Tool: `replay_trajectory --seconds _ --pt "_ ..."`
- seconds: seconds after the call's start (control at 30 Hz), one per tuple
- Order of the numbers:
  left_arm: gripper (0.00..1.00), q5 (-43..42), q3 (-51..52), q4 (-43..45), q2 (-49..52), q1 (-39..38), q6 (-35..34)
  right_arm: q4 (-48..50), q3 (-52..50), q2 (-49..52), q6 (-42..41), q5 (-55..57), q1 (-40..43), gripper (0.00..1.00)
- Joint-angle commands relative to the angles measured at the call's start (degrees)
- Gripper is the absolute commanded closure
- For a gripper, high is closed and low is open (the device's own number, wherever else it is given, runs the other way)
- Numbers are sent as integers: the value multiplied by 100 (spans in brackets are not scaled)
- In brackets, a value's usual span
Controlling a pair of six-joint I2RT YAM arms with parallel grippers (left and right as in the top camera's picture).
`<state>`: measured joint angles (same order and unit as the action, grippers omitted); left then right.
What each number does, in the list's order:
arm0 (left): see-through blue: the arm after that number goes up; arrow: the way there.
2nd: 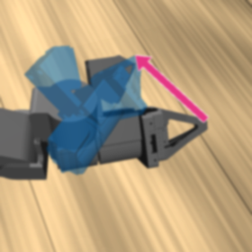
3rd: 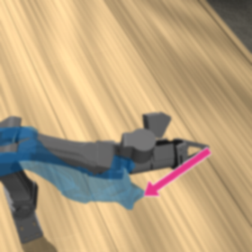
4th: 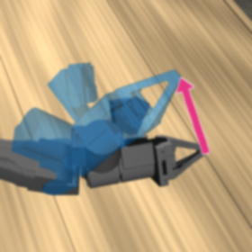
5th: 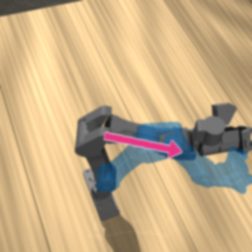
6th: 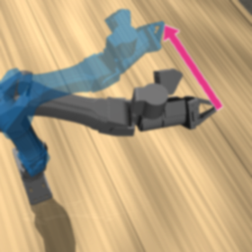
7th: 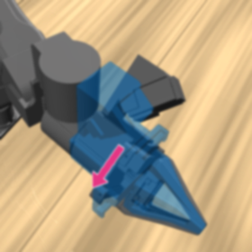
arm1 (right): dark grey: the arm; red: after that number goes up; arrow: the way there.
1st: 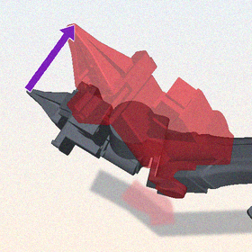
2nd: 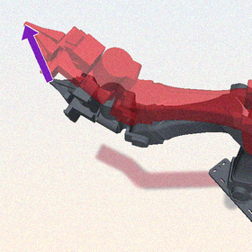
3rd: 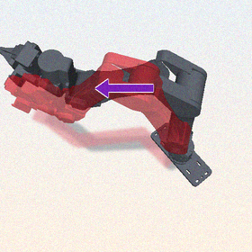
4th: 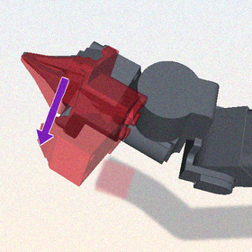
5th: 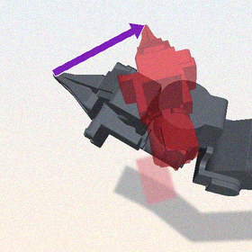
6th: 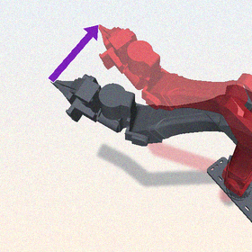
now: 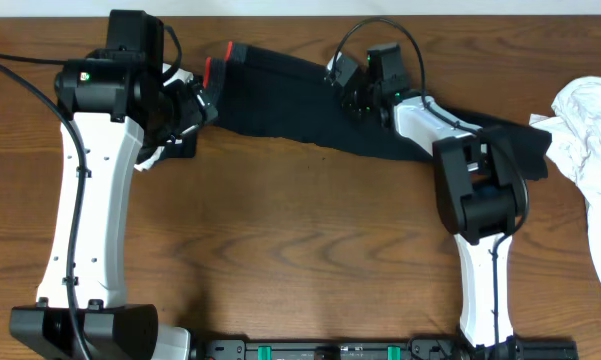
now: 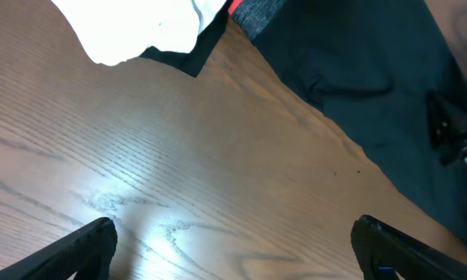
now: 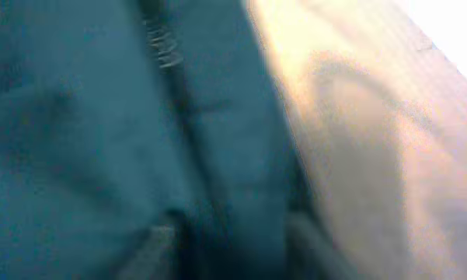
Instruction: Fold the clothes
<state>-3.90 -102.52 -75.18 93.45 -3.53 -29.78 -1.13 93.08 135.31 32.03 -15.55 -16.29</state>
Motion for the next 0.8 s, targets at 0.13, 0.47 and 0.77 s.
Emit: replay_trajectory --seconds 0.13,0.47,0.77 --pt "2 48 -68 -26 4 9 11 125 129 -433 -914 251 164 27" --pt "2 48 -68 -26 4 9 11 -2004 129 -1460 -817 245 391 42" --pt "2 48 -68 -26 4 9 11 -3613 120 -1246 487 94 509 58"
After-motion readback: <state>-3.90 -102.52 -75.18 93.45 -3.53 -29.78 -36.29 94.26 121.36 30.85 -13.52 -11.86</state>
